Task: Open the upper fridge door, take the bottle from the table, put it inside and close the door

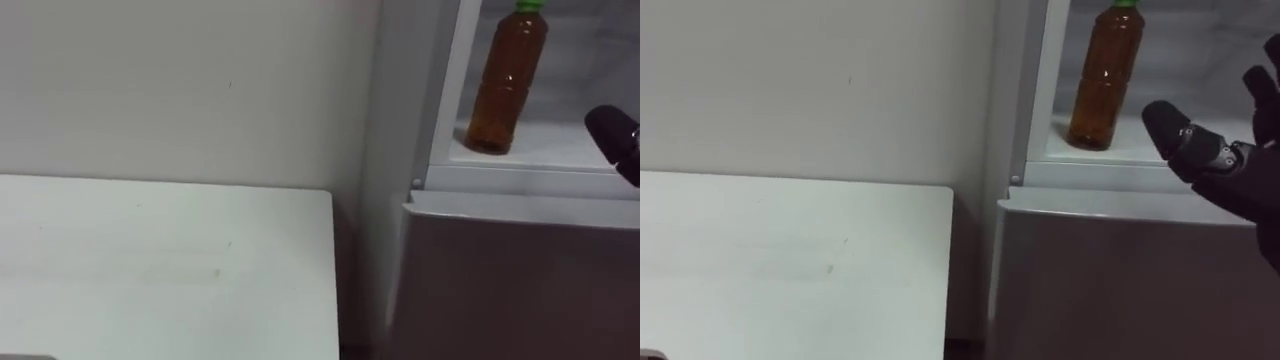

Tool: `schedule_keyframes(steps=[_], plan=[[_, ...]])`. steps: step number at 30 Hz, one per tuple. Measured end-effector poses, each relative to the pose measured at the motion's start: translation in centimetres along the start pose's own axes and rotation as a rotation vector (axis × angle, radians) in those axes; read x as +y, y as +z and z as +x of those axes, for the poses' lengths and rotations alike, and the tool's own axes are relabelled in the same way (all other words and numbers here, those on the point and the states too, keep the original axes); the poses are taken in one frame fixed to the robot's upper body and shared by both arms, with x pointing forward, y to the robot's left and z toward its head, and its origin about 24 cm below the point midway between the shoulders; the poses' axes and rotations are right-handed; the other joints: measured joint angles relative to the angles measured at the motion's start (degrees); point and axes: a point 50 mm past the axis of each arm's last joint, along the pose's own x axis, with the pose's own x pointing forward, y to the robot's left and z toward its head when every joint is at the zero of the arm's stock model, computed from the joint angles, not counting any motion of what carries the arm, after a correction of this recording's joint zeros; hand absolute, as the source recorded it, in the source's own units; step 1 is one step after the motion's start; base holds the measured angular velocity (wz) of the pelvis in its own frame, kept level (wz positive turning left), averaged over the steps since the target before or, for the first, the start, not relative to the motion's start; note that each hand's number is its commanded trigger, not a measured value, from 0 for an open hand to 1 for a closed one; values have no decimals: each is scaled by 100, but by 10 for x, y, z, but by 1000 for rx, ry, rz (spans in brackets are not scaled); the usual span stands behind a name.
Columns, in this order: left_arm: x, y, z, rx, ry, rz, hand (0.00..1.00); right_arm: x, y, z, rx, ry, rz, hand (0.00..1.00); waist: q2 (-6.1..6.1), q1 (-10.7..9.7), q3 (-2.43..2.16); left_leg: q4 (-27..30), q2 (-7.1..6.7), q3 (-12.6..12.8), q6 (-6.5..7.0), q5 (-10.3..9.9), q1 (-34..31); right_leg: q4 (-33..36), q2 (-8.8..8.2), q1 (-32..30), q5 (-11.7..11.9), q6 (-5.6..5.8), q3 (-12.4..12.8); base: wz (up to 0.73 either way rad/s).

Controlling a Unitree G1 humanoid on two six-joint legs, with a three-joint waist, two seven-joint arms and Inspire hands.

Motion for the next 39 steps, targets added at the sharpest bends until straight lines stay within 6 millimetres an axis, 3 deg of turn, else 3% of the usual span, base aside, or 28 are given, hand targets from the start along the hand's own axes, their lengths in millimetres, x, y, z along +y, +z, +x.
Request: schedule_keyframes(steps=[5,8,10,13,16,25,29,32,39], plan=[[-2,11,2,-28,2,-1,0,-5,-12,-15,67,-10,50,0,10,-16,-5,2,39,101,-24,-35,-5,-7,39,-41,2,-4,82,-10],[-4,18,3,-44,5,-6,0,-15,-26,-36,137,-78,73,0,53,-23,-20,4,51,144,-34,-57,-14,16,57,-66,6,-10,133,-10],[-7,22,3,-56,10,-9,0,-23,-37,-48,187,-138,84,0,132,-69,-27,28,50,158,-25,-81,-51,69,52,-136,3,-6,196,-10],[-9,30,4,-76,7,-13,0,-26,-43,-52,211,-157,94,0,237,-94,0,72,47,181,-11,-102,-100,99,48,-199,4,-4,246,-8],[-9,34,4,-91,10,-15,0,-26,-44,-52,213,-147,94,0,323,-170,-13,66,51,225,-11,-102,-73,102,55,-194,-2,2,299,-5],[-17,38,3,-123,15,53,0,-49,-74,-81,350,-322,130,0,185,-273,1,89,51,240,-3,-110,-82,82,51,-199,-4,7,296,0],[-18,39,2,-130,26,69,0,-56,-77,-90,377,-403,198,0,244,-360,17,98,51,240,-2,-121,-87,80,52,-210,-4,7,321,0],[-21,43,2,-147,22,86,0,-63,-82,-99,412,-457,192,0,263,-371,3,98,51,241,-3,-123,-90,85,52,-218,-5,8,309,0],[-21,51,2,-178,44,82,0,-87,-112,-154,626,-649,130,0,281,-363,-10,94,47,245,-3,-123,-88,91,41,-208,-5,9,270,0]])
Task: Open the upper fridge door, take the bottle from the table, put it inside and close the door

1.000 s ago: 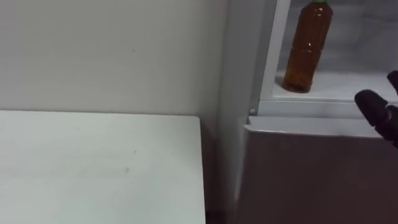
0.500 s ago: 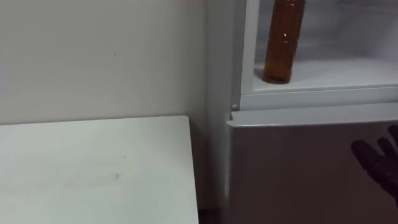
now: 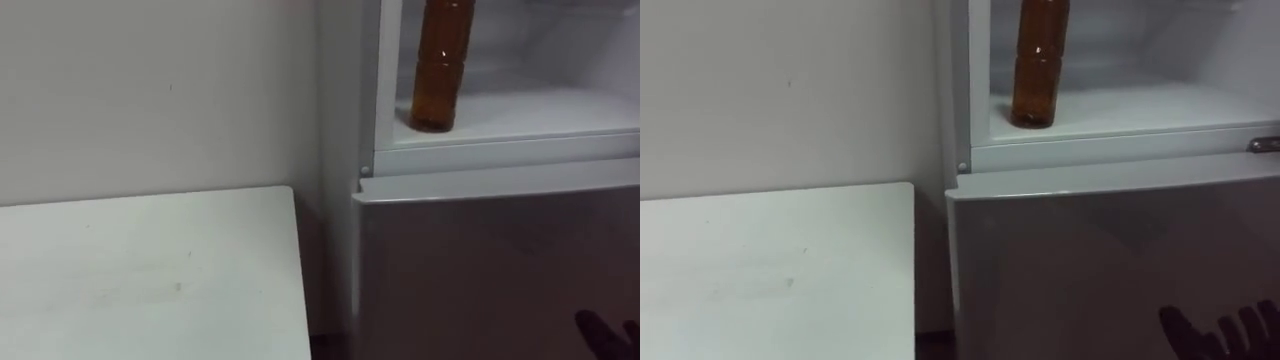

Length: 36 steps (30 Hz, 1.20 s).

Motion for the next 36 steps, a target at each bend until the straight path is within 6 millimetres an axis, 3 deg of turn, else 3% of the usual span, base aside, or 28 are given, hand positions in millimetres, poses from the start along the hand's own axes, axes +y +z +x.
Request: schedule_keyframes(steps=[4,8,13,20,24,32,36], plan=[[-1,1,0,3,-1,6,0,-29,-25,-2,93,-162,-1,0,-37,-37,-4,2,0,-10,0,0,-6,-17,-6,3,-2,2,-17,0],[-3,4,1,3,-8,17,0,-44,-46,-9,172,-253,-8,0,-42,-107,-5,1,1,-11,0,0,2,-13,-3,5,-2,2,-10,0],[-4,6,1,5,-9,14,0,-79,-75,-26,295,-421,-50,0,-30,-139,-2,1,5,26,0,0,26,-6,9,-1,-1,2,91,-4],[-6,4,0,0,-17,22,0,-103,-91,-42,379,-533,-99,0,64,-155,18,-33,5,41,0,-10,92,-8,18,19,-3,5,118,-5],[-8,-1,-2,10,-22,5,0,-116,-98,-55,431,-588,-130,0,87,-184,-3,-63,-4,20,1,-9,96,-7,13,7,-5,7,111,0],[-7,-5,-3,21,-17,0,0,-126,-102,-62,458,-636,-153,0,52,-310,-23,-69,-12,20,1,-8,114,-7,10,17,-11,15,116,0],[-7,-7,-3,26,-16,0,0,-137,-104,-72,490,-683,-171,0,-16,-340,-11,-36,-14,6,1,-8,110,25,-2,16,-44,21,123,1]])
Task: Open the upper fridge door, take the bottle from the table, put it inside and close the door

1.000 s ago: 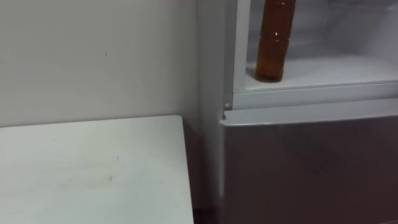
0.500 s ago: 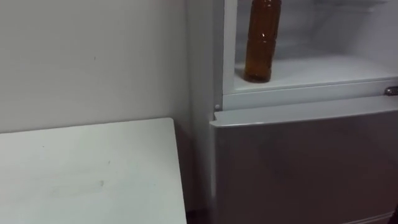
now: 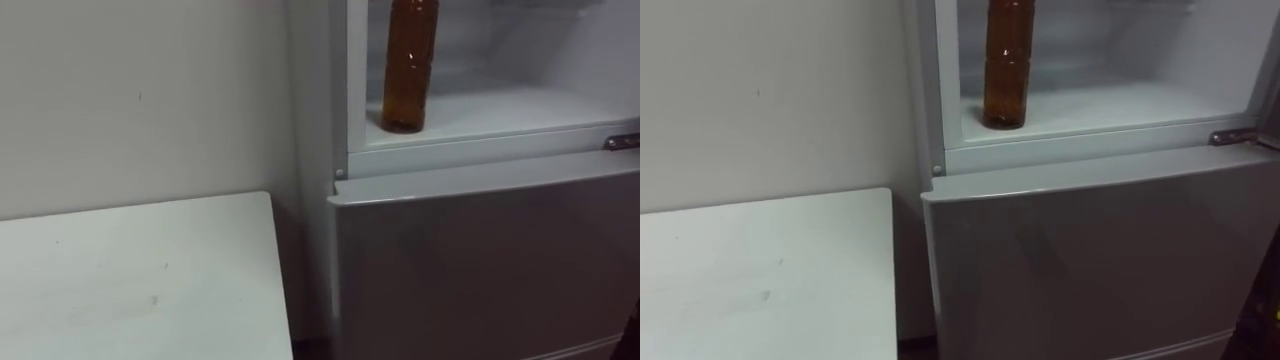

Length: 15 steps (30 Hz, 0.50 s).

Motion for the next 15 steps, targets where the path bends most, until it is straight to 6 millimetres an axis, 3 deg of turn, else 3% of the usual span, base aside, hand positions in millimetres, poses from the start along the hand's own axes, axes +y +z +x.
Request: schedule_keyframes(steps=[8,15], plan=[[2,-4,0,15,0,-24,0,-17,7,6,-3,-100,42,0,-58,-86,26,-22,2,-33,-3,-6,40,68,8,0,-51,-10,10,1],[10,0,2,6,16,-65,0,-16,52,10,-103,-189,276,0,-86,-124,20,-84,-7,39,-5,-4,84,70,18,-20,-54,-4,127,-6]])
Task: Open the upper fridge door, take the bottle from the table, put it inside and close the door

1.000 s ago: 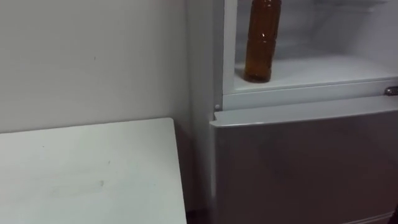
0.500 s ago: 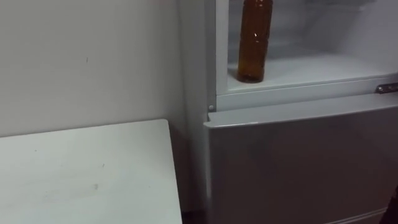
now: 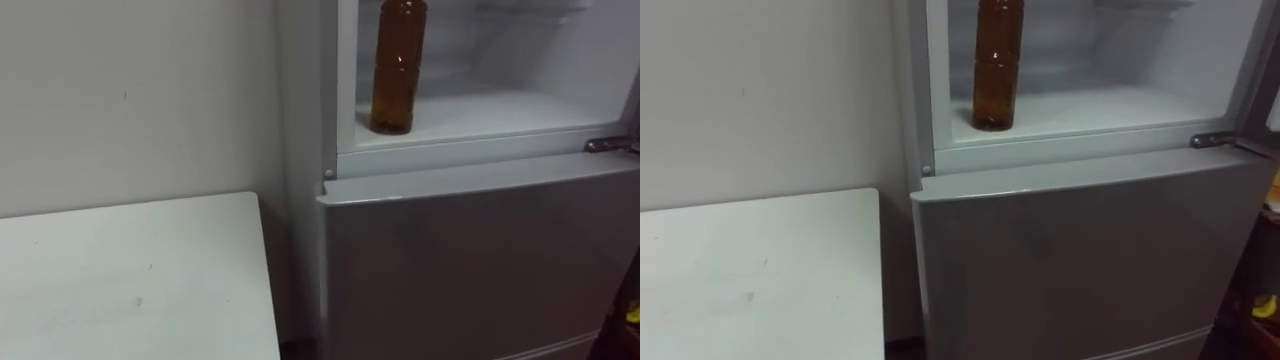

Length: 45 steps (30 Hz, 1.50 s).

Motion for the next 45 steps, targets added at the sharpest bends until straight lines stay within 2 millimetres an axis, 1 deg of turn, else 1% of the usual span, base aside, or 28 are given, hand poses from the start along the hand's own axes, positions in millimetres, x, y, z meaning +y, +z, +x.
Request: schedule_keyframes(steps=[1,2,4,5,7,8,10,11,12,13,15,16,17,19,20,22,23,25,26,28,29,31,34,38,39,41,43,45], plan=[[2,0,0,-1,4,-14,0,3,9,0,-25,-3,30,0,-8,-9,-5,-6,-1,3,0,0,-4,-5,0,0,-3,4,1,0],[3,1,1,-1,7,-21,0,4,13,0,-39,-6,42,0,-14,-8,-7,-11,-1,3,-1,0,-2,-7,1,0,-3,4,1,0],[9,3,1,-17,19,-50,0,9,32,0,-94,-18,86,0,-35,-11,-10,-31,-4,-2,-1,0,-2,-9,1,-18,-11,8,3,0],[11,4,1,-23,26,-58,0,10,36,1,-106,-25,89,0,-47,-15,-11,-32,-4,-2,-1,0,-4,-6,2,-26,-12,6,6,0],[18,6,2,-41,46,-58,0,16,55,3,-151,-52,124,0,-113,-16,-12,-28,-4,12,-1,1,-25,3,3,-54,-13,4,0,0],[19,7,2,-45,49,-56,0,18,60,3,-162,-55,131,0,-131,-21,-12,-22,-3,17,-1,1,-32,4,4,-57,-13,4,-2,0],[23,10,3,-56,63,-63,0,24,77,3,-199,-60,176,0,-230,-30,-2,-3,-7,12,0,2,-47,-1,0,-55,-13,5,-21,0],[24,10,3,-55,66,-66,0,27,83,3,-213,-59,194,0,-271,-32,5,-1,-6,12,0,2,-50,-7,2,-54,-13,5,-22,0],[24,10,3,-54,67,-67,0,27,86,3,-220,-60,204,0,-281,-34,14,1,-5,12,0,2,-54,-11,2,-53,-13,5,-26,0],[24,9,3,-53,68,-68,0,27,91,2,-230,-69,218,0,-328,-18,13,3,-4,11,-1,2,-58,-11,2,-56,-13,5,-25,0],[26,7,3,-45,74,-75,0,28,98,1,-245,-81,255,0,-383,-16,17,28,-4,-9,-1,1,-92,-16,1,-65,-13,5,-33,2],[27,6,3,-42,77,-77,0,29,105,1,-256,-94,288,0,-403,-35,28,35,-5,-15,0,1,-105,-21,-2,-69,-11,6,-41,6],[27,5,2,-40,78,-76,0,29,108,1,-263,-101,309,0,-405,-43,30,35,-5,-18,0,1,-109,-21,-3,-68,-12,6,-51,4],[28,2,2,-32,81,-73,0,28,119,0,-282,-125,356,0,-424,-47,20,33,-3,-26,0,1,-104,-17,-1,-66,-12,5,-53,0],[29,1,2,-31,81,-73,0,27,122,0,-288,-133,359,0,-430,-49,15,33,-4,-34,-1,1,-104,-13,-3,-67,-13,4,-61,0],[30,1,2,-31,84,-71,0,25,136,-1,-318,-163,369,0,-425,-81,18,32,-4,-55,-1,1,-120,1,-7,-83,-22,2,-86,5],[31,1,2,-31,88,-73,0,25,140,-2,-327,-169,370,0,-426,-112,17,32,-4,-62,-1,1,-131,2,-9,-84,-27,3,-107,12],[36,-1,2,-23,104,-90,0,29,157,-5,-372,-173,378,0,-438,-185,11,36,-3,-93,-3,3,-143,7,-7,-85,-31,0,-139,8],[37,-1,2,-23,106,-90,0,29,162,-7,-384,-172,387,0,-438,-197,10,38,-3,-92,-3,3,-145,8,-7,-86,-31,0,-140,0],[39,-1,2,-21,106,-91,0,32,180,-13,-430,-173,409,0,-450,-198,5,39,-3,-91,-3,3,-145,5,-7,-85,-30,-1,-137,0],[39,-2,2,-20,106,-90,0,34,184,-15,-442,-166,413,0,-457,-200,3,39,-3,-91,-3,4,-145,5,-7,-84,-30,-1,-137,0],[42,-3,3,-20,98,-84,0,40,199,-21,-479,-147,432,0,-495,-222,5,38,-3,-91,-4,5,-145,-1,-4,-81,-29,-2,-136,0],[43,-3,3,-18,95,-82,0,49,209,-26,-501,-132,470,0,-549,-233,6,39,-3,-91,-5,5,-145,-5,-4,-80,-27,-3,-137,0],[43,-4,3,-17,80,-84,0,58,212,-30,-503,-120,508,0,-582,-210,4,28,-4,-89,-5,5,-138,-8,-2,-83,-27,-3,-127,0],[44,-4,3,-17,82,-85,0,62,215,-34,-510,-105,520,0,-579,-211,5,22,-5,-89,-5,5,-135,-11,-1,-84,-27,-3,-129,0],[46,-5,3,-12,87,-81,0,71,223,-42,-530,-64,542,0,-580,-243,4,17,-5,-95,-6,6,-140,-10,-2,-82,-27,-2,-141,0],[47,-5,3,-7,89,-70,0,82,240,-52,-570,-19,555,0,-587,-262,1,18,-7,-95,-6,7,-139,-5,-3,-84,-28,-1,-141,0],[47,-6,3,-1,89,-68,0,85,245,-54,-567,-29,548,0,-619,-278,-1,27,-7,-130,-7,8,-145,-10,-3,-81,-29,-1,-154,0]])
